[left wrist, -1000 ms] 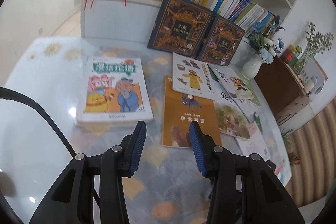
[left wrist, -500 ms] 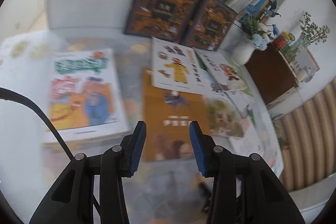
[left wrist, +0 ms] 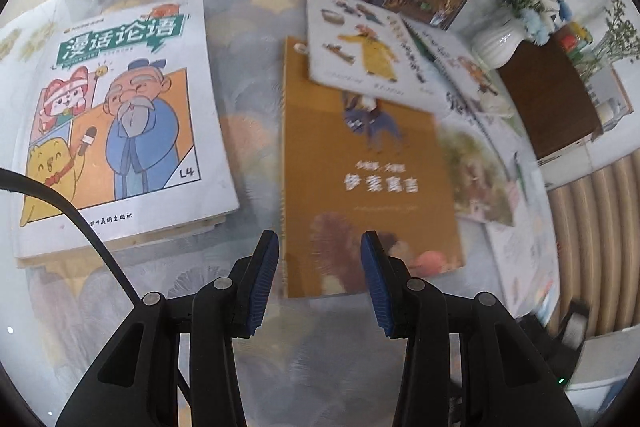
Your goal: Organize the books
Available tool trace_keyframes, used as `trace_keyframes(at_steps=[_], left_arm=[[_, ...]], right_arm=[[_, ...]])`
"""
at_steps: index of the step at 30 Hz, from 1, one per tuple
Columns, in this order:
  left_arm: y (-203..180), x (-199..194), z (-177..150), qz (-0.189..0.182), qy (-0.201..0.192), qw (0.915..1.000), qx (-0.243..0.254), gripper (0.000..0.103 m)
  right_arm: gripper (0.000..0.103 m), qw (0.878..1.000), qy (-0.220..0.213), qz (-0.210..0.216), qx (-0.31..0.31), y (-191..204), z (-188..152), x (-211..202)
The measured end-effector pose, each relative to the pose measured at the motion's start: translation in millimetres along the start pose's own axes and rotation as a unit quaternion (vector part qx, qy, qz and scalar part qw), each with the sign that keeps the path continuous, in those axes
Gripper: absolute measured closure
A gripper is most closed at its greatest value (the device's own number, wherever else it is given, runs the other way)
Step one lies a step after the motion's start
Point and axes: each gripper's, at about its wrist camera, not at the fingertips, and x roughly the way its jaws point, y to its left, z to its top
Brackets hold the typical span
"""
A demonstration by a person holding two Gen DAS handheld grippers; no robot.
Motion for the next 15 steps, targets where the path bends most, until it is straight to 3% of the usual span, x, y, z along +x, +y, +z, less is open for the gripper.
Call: trace_keyframes(at_steps=[1,4,7,8,9,10,11,14,15], left_arm=[[1.8,2.0,-0.8,0.005,0.001,1.0,0.001,0.063],[5.5,7.8,-1.3,0.002,0.003,1.0,-0.001,0.063],[6.6,25.7,4.1,-0.003,0.011,0.9999,-0.013,0.063],[7.1,31.0,6.6,0.0,0.012,0.9997,-0.019,0.063],[7.5,32.5,8.4,0.002,0.005,0.9996,-0.028,0.063],[7.2,30.3,10.4,0.003,-0.006,0.9994,-0.034,0.063],[7.2,30.2,12.1,0.004,-0.007,0.9993,-0.037,0.063],[8.6,33.7,13.8,-0.009,-0.006,0.9989,-0.046,0.064],[8.5,33.9,13.4,-0.012,-0.006,0.9988,-0.046,0.064]], right_arm=[[0.003,1.0,0.003,-0.02,0.009,-3.5,9.0,-4.5],[0.003,0.996,-0.066,-0.05,0.012,-13.9,42.2,-29.9],[0.003,0.995,-0.089,-0.005,0.033,-27.4,89.0,-26.5],[0.012,0.995,-0.091,0.01,0.049,-33.2,105.6,-16.9],[0.03,0.994,-0.087,0.017,0.059,-36.8,113.4,-8.3],[0.04,0.994,-0.077,0.028,0.071,-39.3,118.9,1.4],[0.045,0.993,-0.065,0.042,0.084,-42.2,123.7,10.3],[0.047,0.99,-0.088,0.058,0.094,-43.8,132.6,11.5],[0.051,0.99,-0.086,0.067,0.092,-41.8,136.4,12.3]])
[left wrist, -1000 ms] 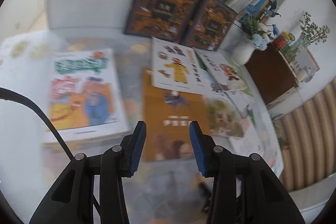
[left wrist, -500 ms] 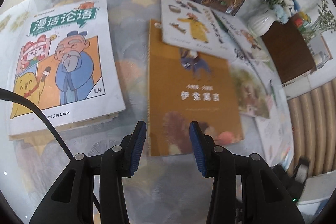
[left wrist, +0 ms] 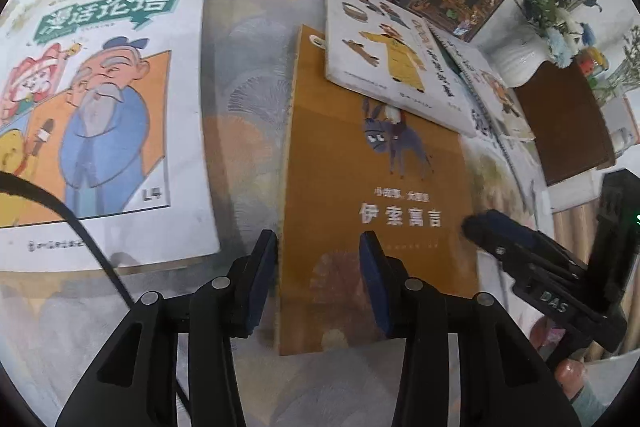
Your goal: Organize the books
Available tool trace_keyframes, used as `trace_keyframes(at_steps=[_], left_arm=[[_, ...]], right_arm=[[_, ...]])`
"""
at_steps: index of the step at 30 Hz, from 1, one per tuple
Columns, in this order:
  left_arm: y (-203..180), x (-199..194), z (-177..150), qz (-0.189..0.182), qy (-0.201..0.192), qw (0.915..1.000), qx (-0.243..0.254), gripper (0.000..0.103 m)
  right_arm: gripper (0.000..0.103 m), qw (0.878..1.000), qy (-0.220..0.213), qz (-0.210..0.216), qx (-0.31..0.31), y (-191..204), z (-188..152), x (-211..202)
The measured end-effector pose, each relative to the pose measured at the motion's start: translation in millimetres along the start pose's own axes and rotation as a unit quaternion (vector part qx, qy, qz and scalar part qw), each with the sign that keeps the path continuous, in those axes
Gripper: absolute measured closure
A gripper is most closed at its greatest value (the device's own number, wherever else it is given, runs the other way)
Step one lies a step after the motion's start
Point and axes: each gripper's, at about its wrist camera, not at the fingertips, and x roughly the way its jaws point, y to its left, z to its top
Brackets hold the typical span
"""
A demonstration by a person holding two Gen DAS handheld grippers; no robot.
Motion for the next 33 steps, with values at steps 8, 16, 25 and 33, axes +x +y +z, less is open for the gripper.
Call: trace_keyframes(at_steps=[8,16,25,33], left_arm=[[-6.6,-16.0,-33.0,-0.036,0.007,0.9992,0.015,0.064],[-10.4,-37.7,-106.0,-0.028,0.021,0.9994,0.005,0.064],[-31.9,-26.3,-113.8,0.016,0.017,0.9983,0.053,0.064],[-44.4,-84.8,-94.4,-0.16,-0.045,0.9859,0.022,0.064]], right_arm=[[0.054,0.999,0.019,0.022,-0.038,12.1,-21.5,-15.0],[0.049,0.995,0.079,-0.01,-0.052,5.1,-112.9,-41.3],[0.071,0.997,0.062,0.036,0.01,-18.6,-125.2,-51.5],[0.07,0.99,0.043,0.097,0.088,-31.9,-129.5,-49.0]])
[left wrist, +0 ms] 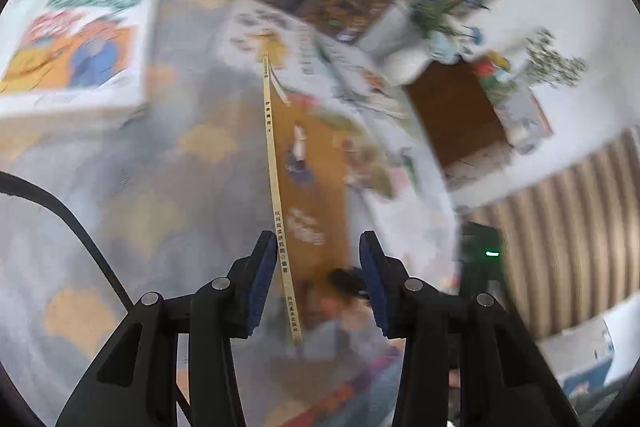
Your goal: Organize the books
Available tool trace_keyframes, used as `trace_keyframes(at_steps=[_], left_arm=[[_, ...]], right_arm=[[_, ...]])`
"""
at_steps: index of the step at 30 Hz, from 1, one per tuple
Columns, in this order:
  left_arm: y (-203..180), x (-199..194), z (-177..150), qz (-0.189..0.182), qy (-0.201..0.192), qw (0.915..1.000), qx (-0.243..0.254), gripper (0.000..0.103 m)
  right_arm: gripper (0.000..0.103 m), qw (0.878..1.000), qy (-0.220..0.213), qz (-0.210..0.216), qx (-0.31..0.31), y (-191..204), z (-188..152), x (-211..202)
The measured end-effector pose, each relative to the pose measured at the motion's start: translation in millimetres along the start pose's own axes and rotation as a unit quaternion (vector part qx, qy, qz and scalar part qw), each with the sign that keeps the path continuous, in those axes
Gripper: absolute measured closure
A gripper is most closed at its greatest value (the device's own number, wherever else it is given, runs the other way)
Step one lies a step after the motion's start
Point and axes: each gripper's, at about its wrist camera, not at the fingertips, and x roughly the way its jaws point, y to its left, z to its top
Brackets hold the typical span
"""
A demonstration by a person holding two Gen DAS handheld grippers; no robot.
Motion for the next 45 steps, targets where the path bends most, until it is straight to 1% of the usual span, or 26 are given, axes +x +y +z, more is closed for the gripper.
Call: trace_keyframes(at_steps=[2,5,6,7,8,10,13,17,18,20,22,23,24,25,26,29,32,33,34,35,36,38,39,40,42,45], left_arm=[[1.5,12.3,3.4,0.006,0.008,0.9999,0.001,0.064],[12.3,24.8,4.3,0.043,0.006,0.999,-0.014,0.066],[15.1,27.9,4.6,0.059,0.008,0.9981,-0.014,0.07],[20.3,31.9,4.5,0.063,0.015,0.9978,-0.016,0.079],[20.4,38.1,4.9,0.058,0.023,0.9978,-0.021,0.084],[26.2,44.2,-3.3,0.033,0.042,0.9977,-0.043,0.084],[23.6,48.2,-14.1,0.007,0.056,0.9971,-0.05,0.084],[19.8,62.9,-12.9,0.012,0.066,0.9965,-0.049,0.084],[20.0,63.2,-10.5,0.004,0.068,0.9961,-0.056,0.084],[21.2,61.6,0.7,-0.041,0.061,0.9934,-0.088,0.084],[22.5,59.2,7.7,-0.073,0.056,0.9891,-0.115,0.084],[22.2,58.8,8.8,-0.083,0.057,0.9872,-0.124,0.084],[23.7,59.1,10.9,-0.102,0.059,0.9829,-0.142,0.084],[24.5,59.2,11.6,-0.111,0.061,0.9802,-0.152,0.084],[25.4,59.5,12.2,-0.119,0.063,0.9773,-0.164,0.084],[29.3,60.1,12.8,-0.129,0.069,0.9697,-0.195,0.084],[36.1,60.1,8.7,-0.153,0.071,0.957,-0.236,0.084],[37.6,60.7,7.8,-0.156,0.071,0.9542,-0.245,0.084],[39.3,60.7,6.7,-0.156,0.073,0.9527,-0.25,0.084],[40.9,58.7,6.0,-0.149,0.07,0.9539,-0.251,0.084],[43.0,56.2,6.1,-0.142,0.069,0.9556,-0.249,0.084],[47.9,49.9,6.2,-0.116,0.065,0.9625,-0.237,0.084],[49.9,47.4,6.8,-0.106,0.063,0.9651,-0.231,0.084],[50.2,43.5,7.5,-0.091,0.058,0.9703,-0.216,0.084],[48.2,42.0,9.7,-0.059,0.062,0.9774,-0.193,0.084],[45.8,40.8,12.1,-0.028,0.055,0.9825,-0.176,0.084]], right_arm=[[0.071,0.999,0.005,0.023,0.028,-10.2,3.0,-0.5],[0.071,0.998,0.005,0.04,0.056,-17.5,4.1,-0.2],[0.071,0.998,0.003,0.041,0.057,-18.3,3.3,-0.9],[0.071,0.998,0.002,0.039,0.057,-18.5,1.9,-2.4],[0.071,0.998,0.001,0.036,0.056,-18.4,-0.1,-4.6],[0.071,0.998,0.003,0.027,0.049,-15.9,-0.2,-5.7],[0.071,0.998,0.005,0.029,0.051,-12.1,2.8,-0.3],[0.071,0.996,0.018,0.046,0.068,-19.7,7.9,-0.5],[0.071,0.996,0.023,0.049,0.074,-21.2,10.0,-0.4],[0.071,0.993,0.038,0.064,0.094,-28.3,12.1,-5.2],[0.069,0.988,0.042,0.091,0.119,-37.8,9.0,-12.6],[0.065,0.985,0.042,0.103,0.133,-42.5,5.7,-16.1],[0.057,0.982,0.04,0.113,0.146,-46.9,2.5,-18.7],[0.052,0.98,0.039,0.119,0.158,-50.3,-0.2,-19.7],[0.044,0.977,0.039,0.127,0.169,-53.4,-2.4,-19.5],[0.043,0.958,0.033,0.188,0.216,-61.9,-7.1,-9.7],[0.043,0.931,0.032,0.256,0.26,-63.3,-7.2,9.6],[0.048,0.924,0.034,0.271,0.269,-61.3,-4.9,14.2],[0.054,0.92,0.033,0.279,0.272,-57.5,-2.7,16.1],[0.058,0.921,0.03,0.28,0.27,-53.7,0.2,15.1],[0.066,0.928,0.025,0.268,0.258,-49.0,3.1,10.5],[0.077,0.94,0.016,0.25,0.231,-40.5,7.0,0.6],[0.077,0.948,0.013,0.235,0.213,-35.6,9.4,-5.2],[0.077,0.956,0.01,0.218,0.196,-29.1,13.2,-8.3],[0.077,0.975,0.002,0.166,0.145,-11.9,21.0,-14.0],[0.077,0.99,-0.008,0.11,0.086,9.1,26.9,-17.0]])
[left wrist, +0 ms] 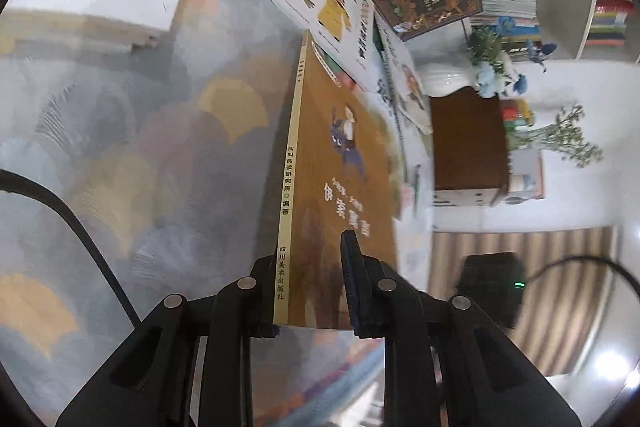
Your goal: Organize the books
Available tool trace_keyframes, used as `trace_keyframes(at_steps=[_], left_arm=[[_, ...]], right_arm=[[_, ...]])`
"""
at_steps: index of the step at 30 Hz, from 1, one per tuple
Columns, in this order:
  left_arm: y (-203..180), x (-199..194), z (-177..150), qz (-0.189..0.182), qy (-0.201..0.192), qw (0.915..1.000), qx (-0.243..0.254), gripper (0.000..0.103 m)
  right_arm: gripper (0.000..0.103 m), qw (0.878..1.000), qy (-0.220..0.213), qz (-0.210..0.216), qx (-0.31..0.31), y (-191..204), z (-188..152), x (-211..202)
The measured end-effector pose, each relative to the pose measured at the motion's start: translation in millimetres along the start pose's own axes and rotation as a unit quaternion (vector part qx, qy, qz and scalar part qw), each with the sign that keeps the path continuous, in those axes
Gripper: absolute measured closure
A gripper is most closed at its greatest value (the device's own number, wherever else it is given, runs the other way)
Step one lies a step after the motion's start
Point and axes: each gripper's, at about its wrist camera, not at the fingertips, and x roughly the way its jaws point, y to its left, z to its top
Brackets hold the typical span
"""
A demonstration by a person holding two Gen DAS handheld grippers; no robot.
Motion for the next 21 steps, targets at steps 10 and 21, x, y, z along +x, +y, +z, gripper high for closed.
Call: trace_keyframes(at_steps=[10,21], left_arm=[[-32.7,-35.7,-4.9,0.067,-0.069,0.9875,0.125,0.084],[-30.4,-112.1,12.0,0.04,-0.168,0.9737,0.148,0.084]], right_arm=[[0.078,0.975,-0.034,-0.116,-0.185,65.0,-5.8,-8.5],[0.078,0.955,-0.063,-0.098,-0.273,148.5,12.2,-3.4]])
